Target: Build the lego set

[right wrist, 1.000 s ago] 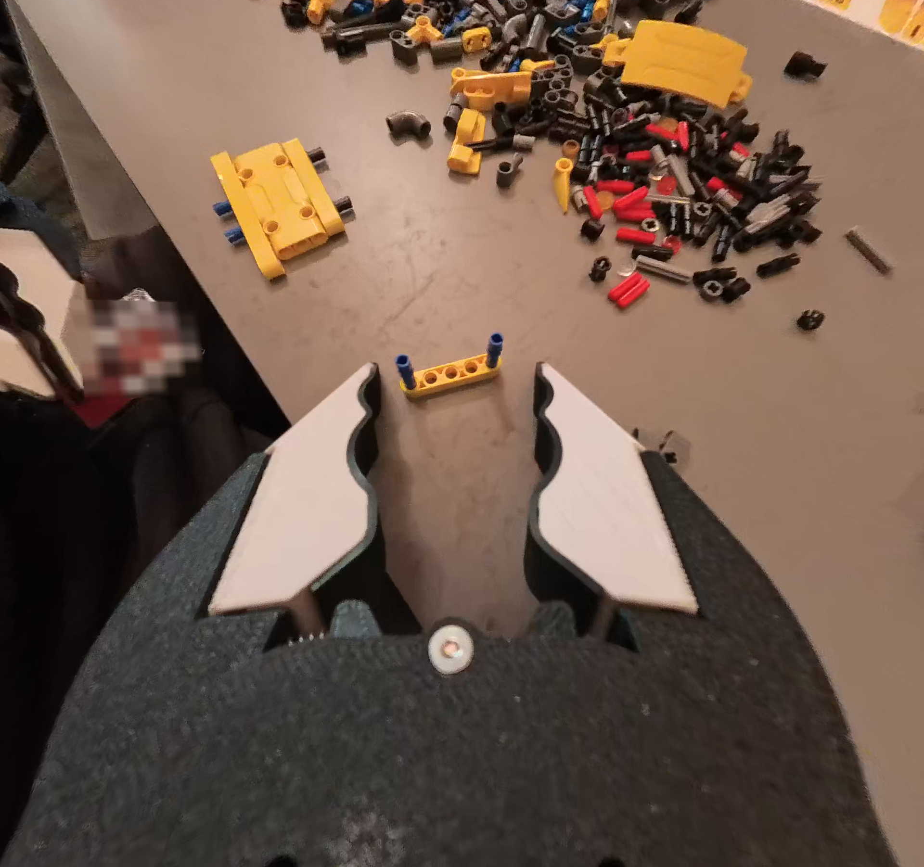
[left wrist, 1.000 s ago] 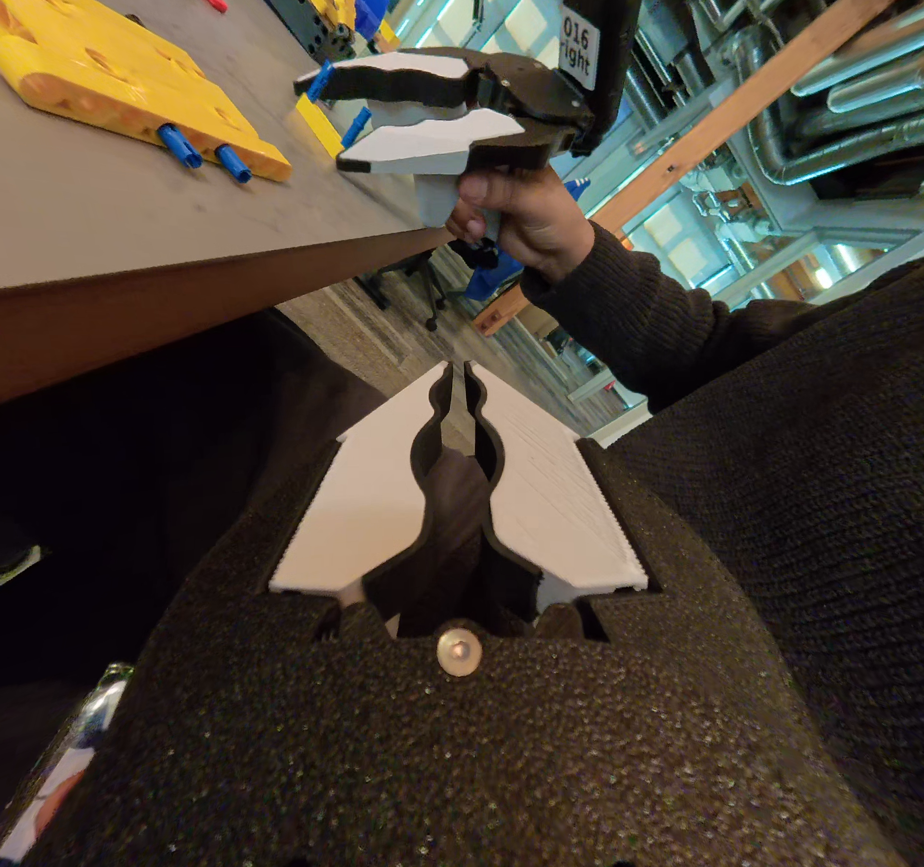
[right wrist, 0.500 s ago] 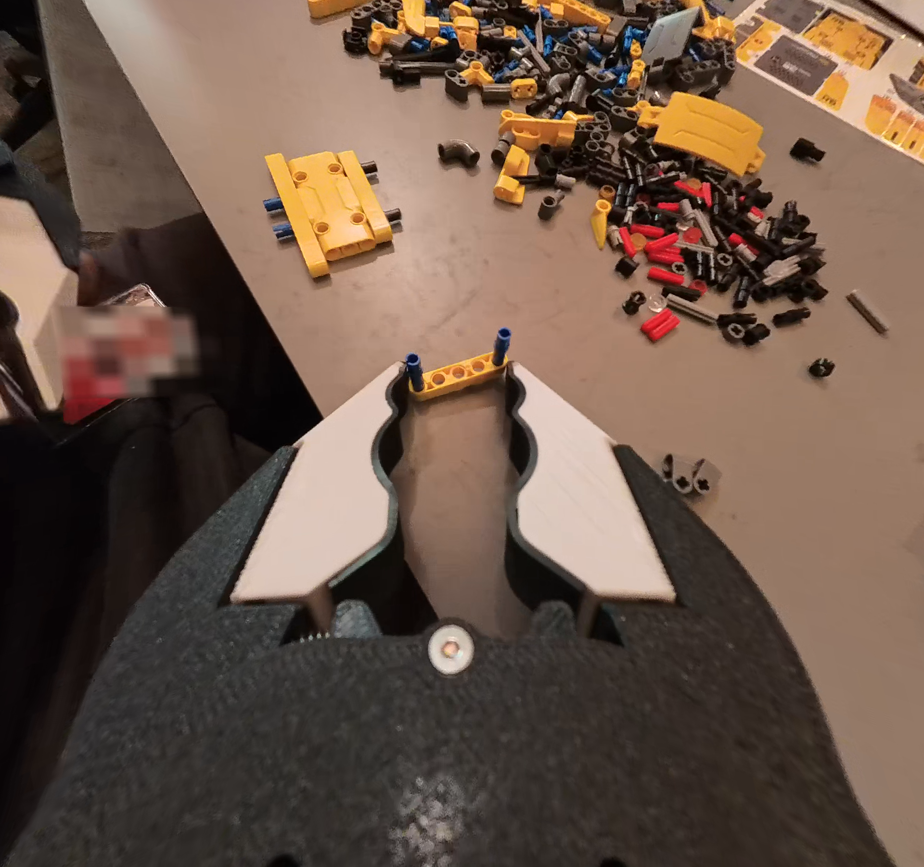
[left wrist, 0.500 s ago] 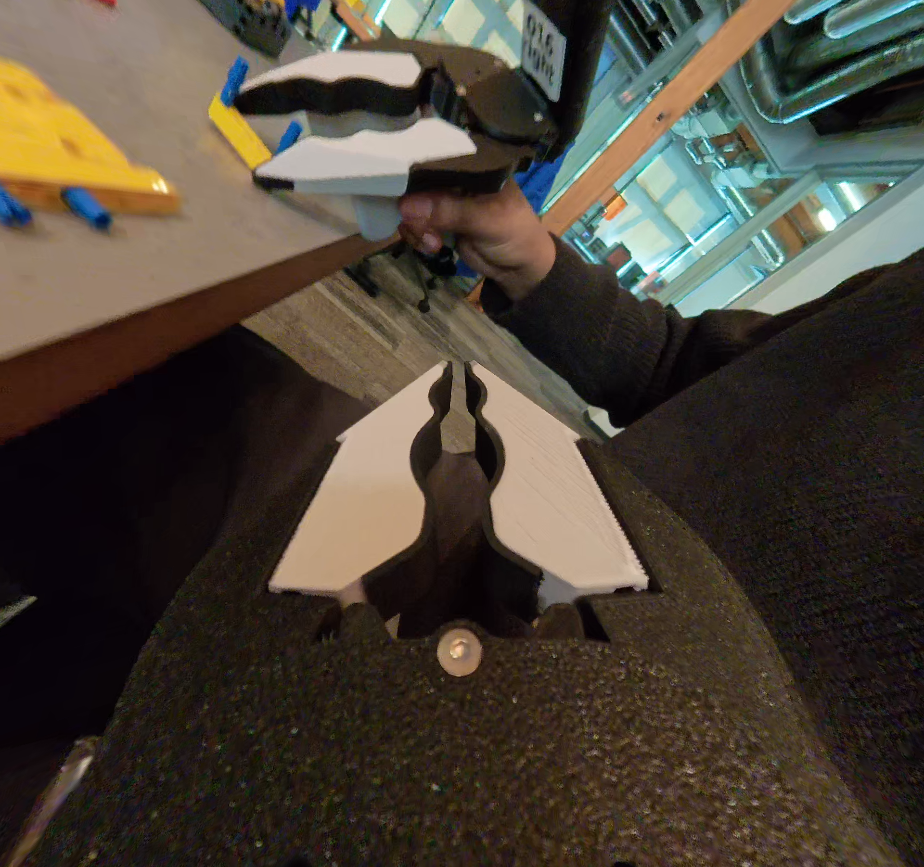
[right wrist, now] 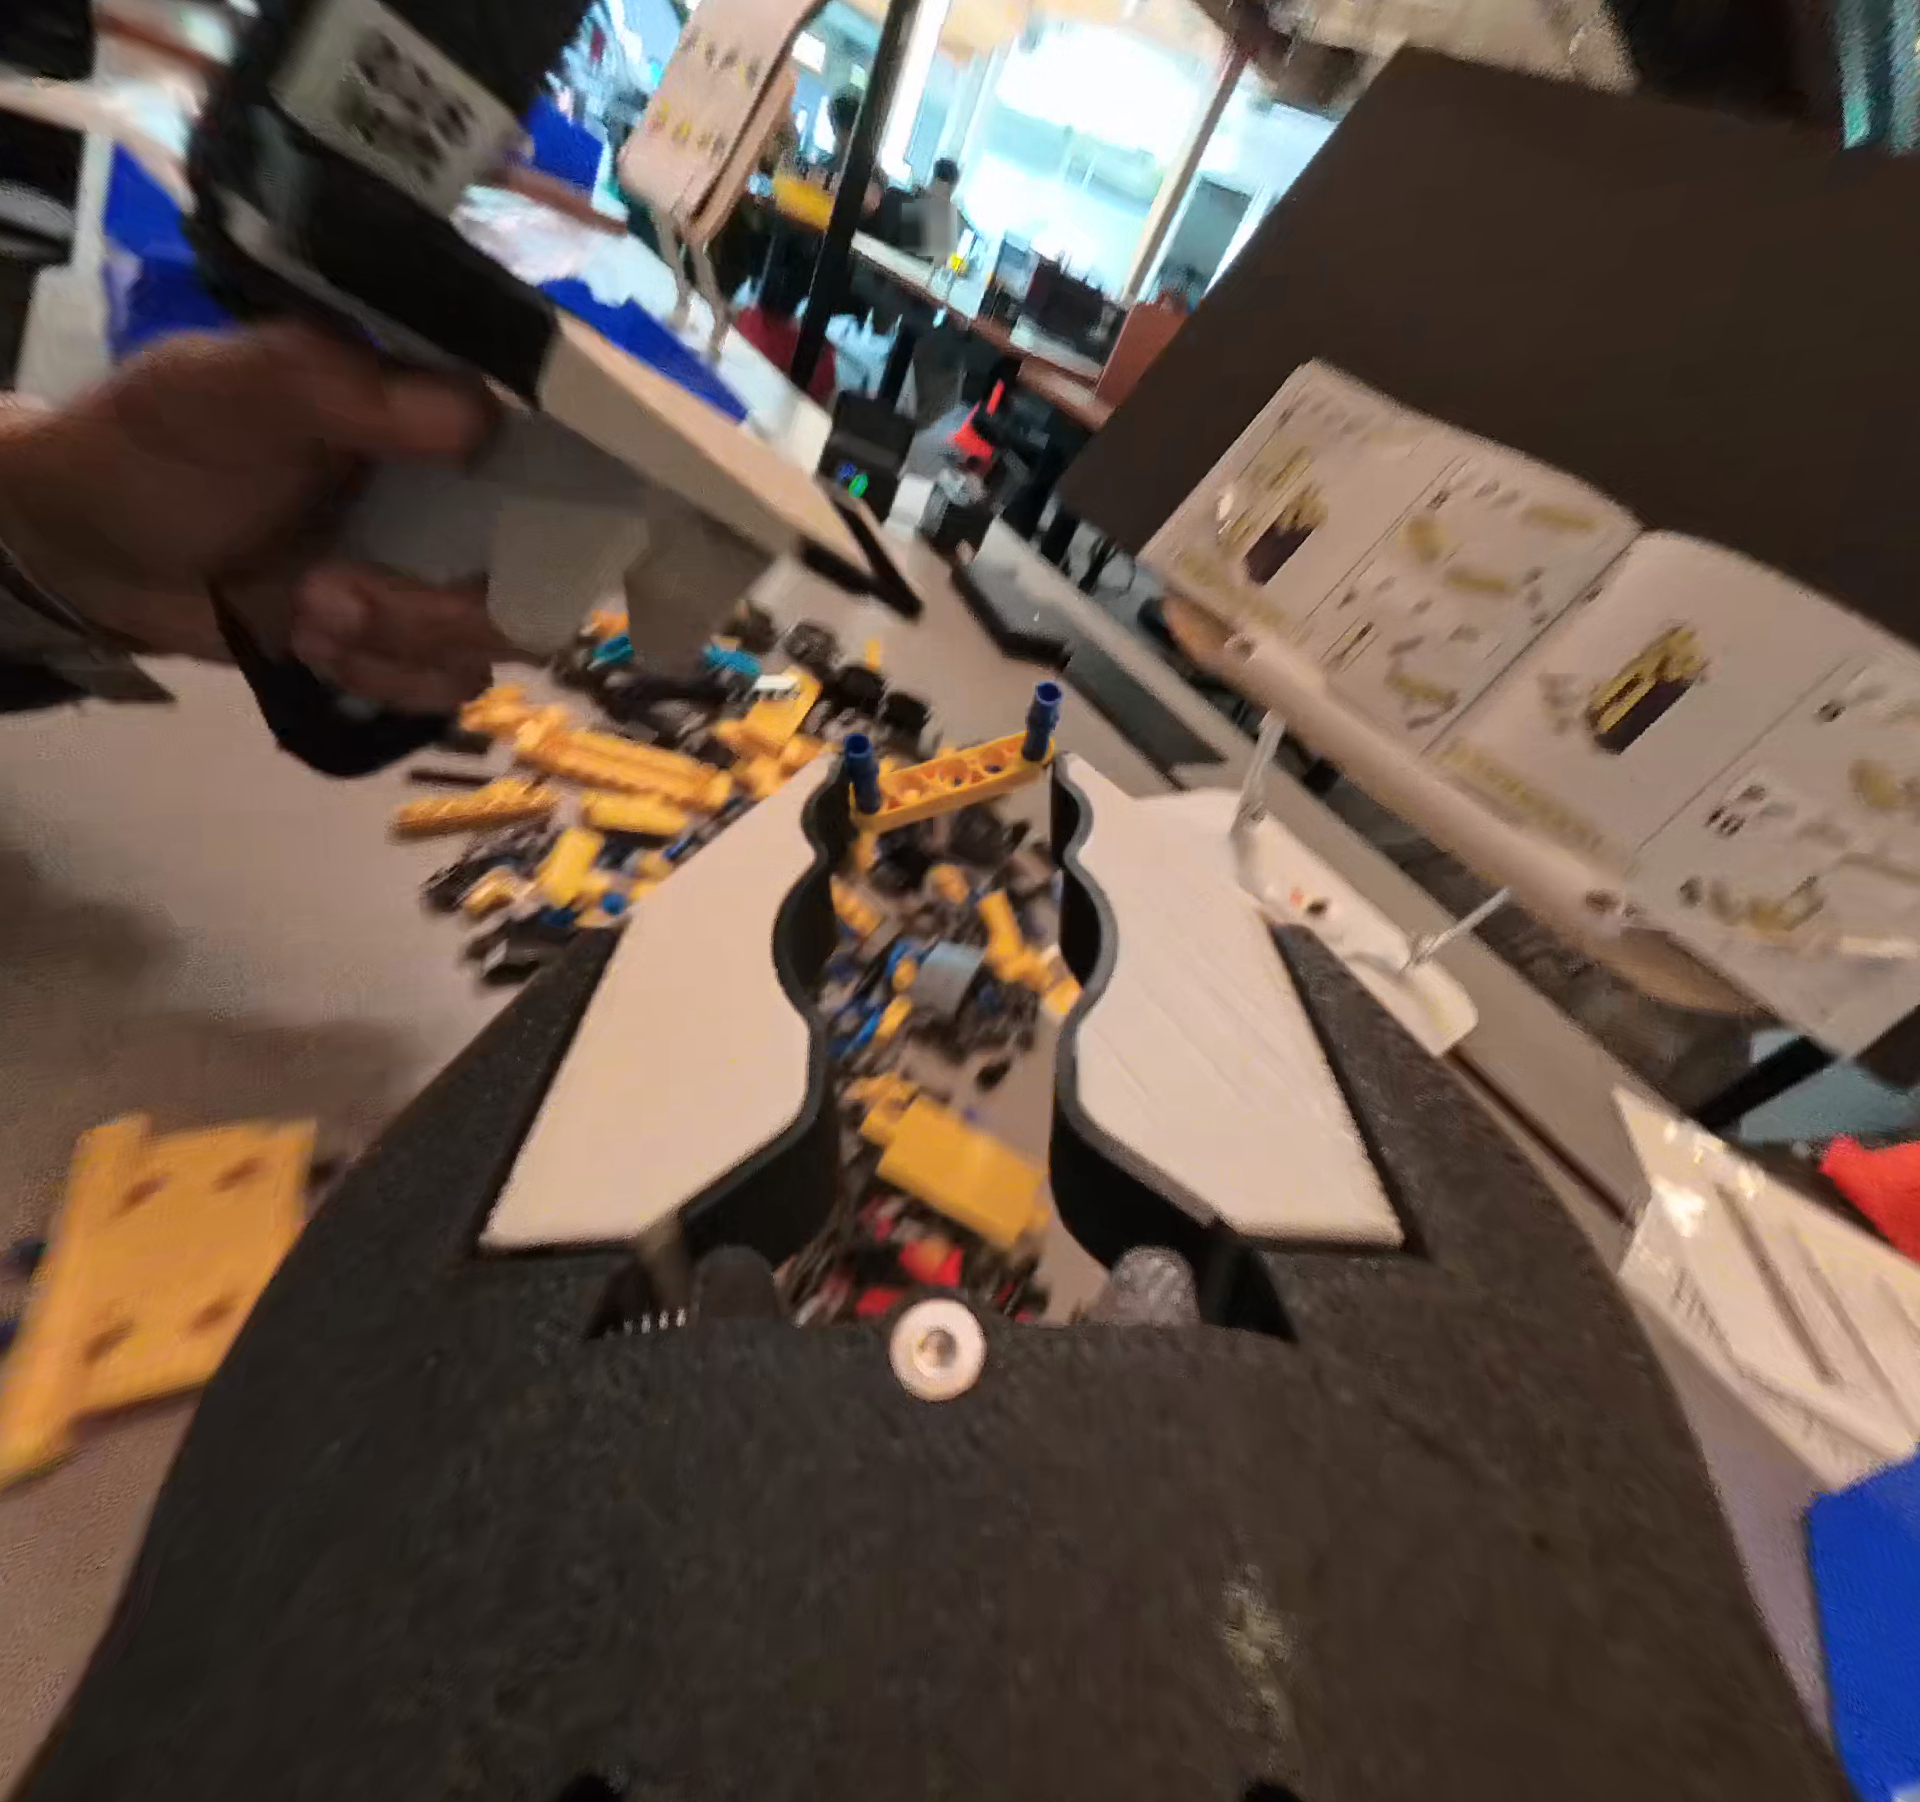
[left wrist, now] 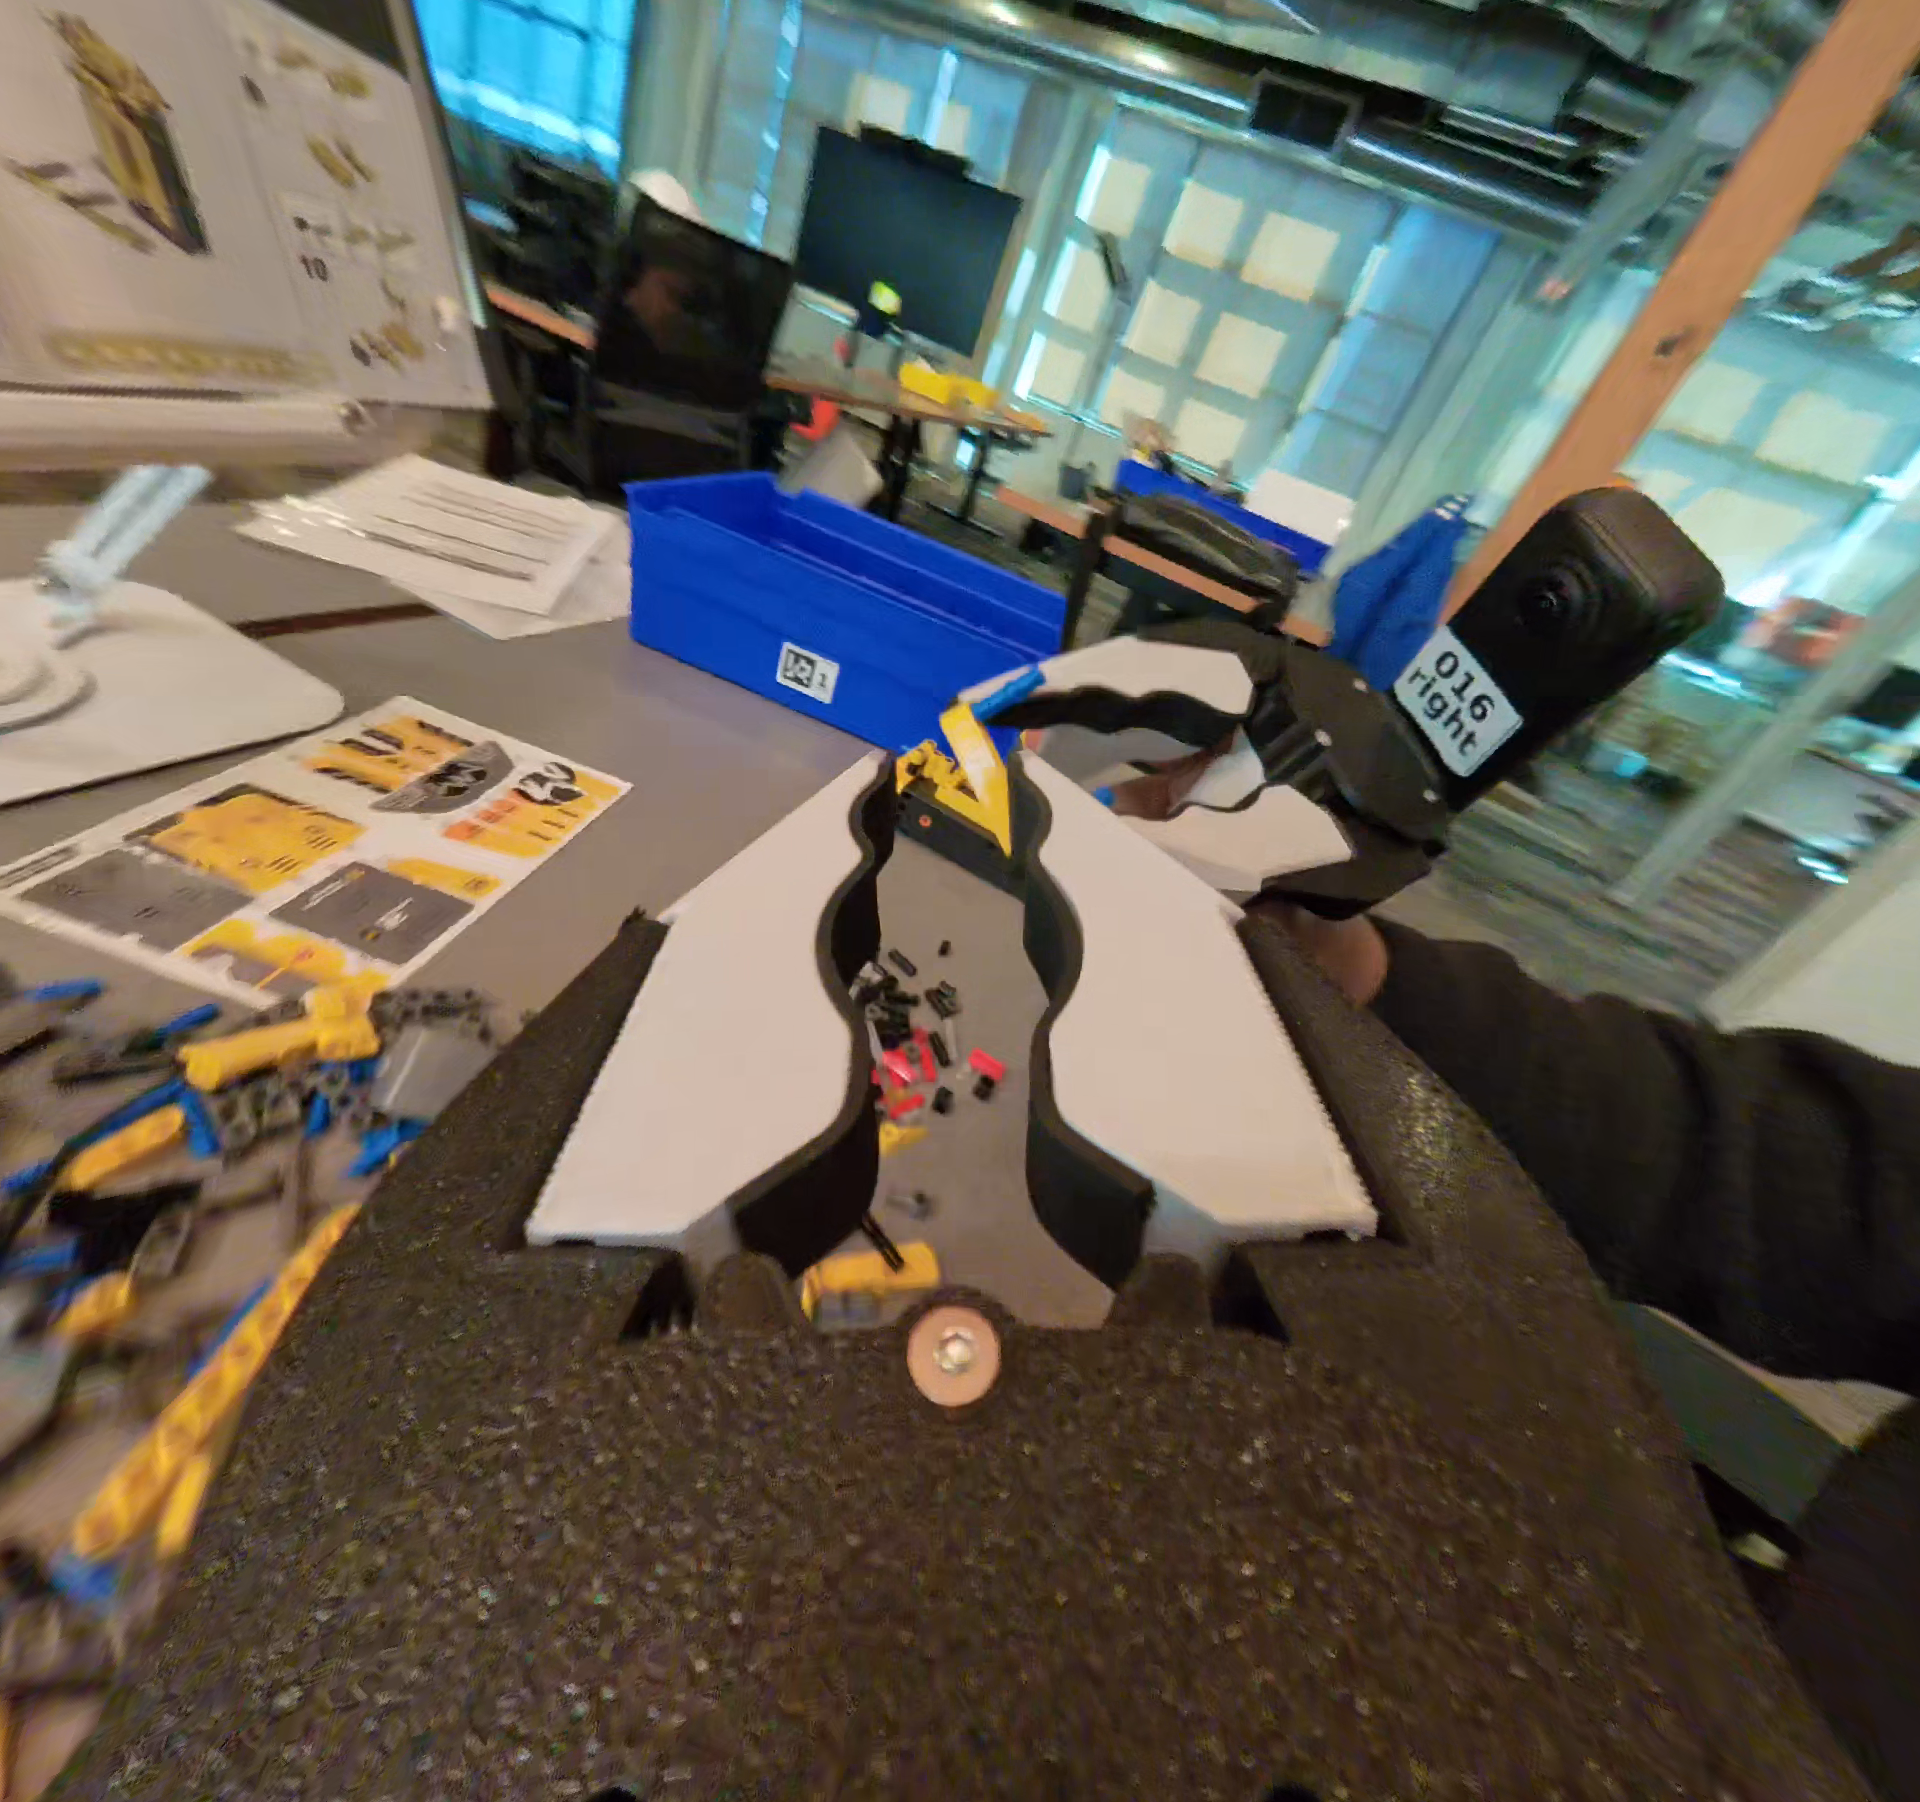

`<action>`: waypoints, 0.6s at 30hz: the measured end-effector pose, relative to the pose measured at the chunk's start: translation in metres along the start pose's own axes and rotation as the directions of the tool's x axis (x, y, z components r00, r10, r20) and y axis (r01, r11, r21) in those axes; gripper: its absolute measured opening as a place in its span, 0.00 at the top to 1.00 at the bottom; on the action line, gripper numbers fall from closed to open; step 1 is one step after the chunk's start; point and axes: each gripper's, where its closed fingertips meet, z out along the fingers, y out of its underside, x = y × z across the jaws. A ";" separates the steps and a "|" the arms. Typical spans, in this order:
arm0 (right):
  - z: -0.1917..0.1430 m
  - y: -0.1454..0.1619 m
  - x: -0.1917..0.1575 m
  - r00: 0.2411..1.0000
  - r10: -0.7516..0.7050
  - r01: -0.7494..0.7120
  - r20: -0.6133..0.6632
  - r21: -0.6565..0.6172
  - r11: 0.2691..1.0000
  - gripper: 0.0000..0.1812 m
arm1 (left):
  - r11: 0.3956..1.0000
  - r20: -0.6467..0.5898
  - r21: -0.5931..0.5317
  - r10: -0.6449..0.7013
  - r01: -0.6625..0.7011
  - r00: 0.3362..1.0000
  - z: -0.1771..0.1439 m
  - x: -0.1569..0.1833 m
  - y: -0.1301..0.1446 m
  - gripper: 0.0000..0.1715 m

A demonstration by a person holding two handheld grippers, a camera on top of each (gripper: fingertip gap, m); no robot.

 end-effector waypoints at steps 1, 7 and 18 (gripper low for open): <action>0.012 -0.005 0.014 1.000 -0.007 0.008 -0.018 0.037 0.999 0.79 | 0.999 -0.042 -0.034 -0.035 0.033 0.999 0.012 -0.013 -0.002 0.87; 0.056 0.016 0.067 0.992 -0.077 0.083 -0.104 0.056 0.995 0.79 | 0.972 -0.117 -0.025 -0.234 0.233 0.965 0.042 -0.076 -0.012 0.86; 0.052 0.031 0.032 0.977 -0.212 0.212 -0.007 0.019 0.977 0.79 | 0.936 -0.221 -0.152 -0.346 0.318 0.912 0.044 -0.059 0.024 0.85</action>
